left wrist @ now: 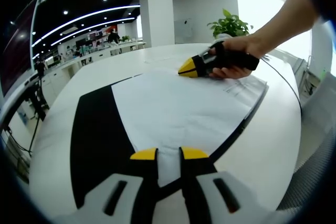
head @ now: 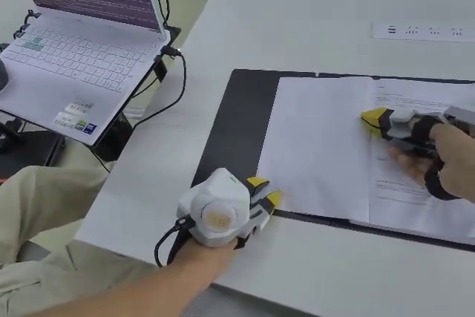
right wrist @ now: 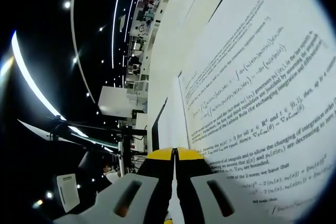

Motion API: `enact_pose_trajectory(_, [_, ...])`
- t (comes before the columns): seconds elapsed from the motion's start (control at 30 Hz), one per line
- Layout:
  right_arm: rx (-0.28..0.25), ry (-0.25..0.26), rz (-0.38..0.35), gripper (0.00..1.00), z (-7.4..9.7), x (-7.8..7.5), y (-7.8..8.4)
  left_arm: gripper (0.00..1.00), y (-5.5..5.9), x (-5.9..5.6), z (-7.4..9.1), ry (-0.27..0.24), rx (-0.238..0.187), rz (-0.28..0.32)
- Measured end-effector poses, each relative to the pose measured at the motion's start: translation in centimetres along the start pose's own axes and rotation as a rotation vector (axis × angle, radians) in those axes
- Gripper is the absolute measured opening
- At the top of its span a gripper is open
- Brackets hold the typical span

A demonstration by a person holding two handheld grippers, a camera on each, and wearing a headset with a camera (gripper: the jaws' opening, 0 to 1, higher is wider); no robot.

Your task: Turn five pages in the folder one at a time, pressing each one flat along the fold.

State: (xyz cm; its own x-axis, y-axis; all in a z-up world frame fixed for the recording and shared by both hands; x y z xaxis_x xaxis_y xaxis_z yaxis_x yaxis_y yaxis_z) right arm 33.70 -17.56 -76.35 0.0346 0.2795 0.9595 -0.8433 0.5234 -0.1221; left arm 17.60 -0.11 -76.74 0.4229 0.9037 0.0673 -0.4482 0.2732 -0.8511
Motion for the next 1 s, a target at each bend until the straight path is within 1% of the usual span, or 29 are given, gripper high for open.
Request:
enact_pose_trajectory(0.23, [0.011,-0.023,-0.021,0.00,1.3,-0.2,1.4,0.14,0.0,-0.1,0.1,-0.002,-0.001,0.006])
enact_pose_trajectory(0.33, [0.039,-0.030,-0.018,0.00,1.7,-0.2,2.1,0.14,0.0,-0.1,0.1,-0.002,0.000,0.006])
enact_pose_trajectory(0.43, [0.053,-0.033,-0.024,0.00,2.0,-0.4,2.7,0.14,0.0,0.0,0.1,-0.001,0.003,0.002])
enact_pose_trajectory(0.7, [0.081,-0.035,-0.023,0.00,2.9,-0.4,4.3,0.14,-0.1,0.0,0.2,-0.002,0.004,0.002])
enact_pose_trajectory(0.8, [0.103,-0.030,-0.020,0.00,3.3,-0.4,5.2,0.14,-0.1,0.0,0.2,-0.003,0.004,0.002])
enact_pose_trajectory(1.0, [0.121,-0.024,-0.013,0.00,4.2,-0.4,6.6,0.14,-0.1,-0.1,0.3,-0.007,0.008,0.003])
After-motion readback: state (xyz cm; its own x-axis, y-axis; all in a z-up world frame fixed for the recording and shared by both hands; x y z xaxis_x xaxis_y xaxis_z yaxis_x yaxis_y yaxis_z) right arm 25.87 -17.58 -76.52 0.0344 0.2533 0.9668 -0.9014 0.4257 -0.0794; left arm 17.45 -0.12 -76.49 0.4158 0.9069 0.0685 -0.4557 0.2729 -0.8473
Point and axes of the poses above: the centre of the closed fingertips' face, and the gripper's own axes: z roughly backward along the fingers, x roughly to its left, y roughly out of its underside, the point moved 4 cm from there along z, roughly backward along the fingers, and after that the axes turned 5 degrees about -y, right-handed, at the moved point
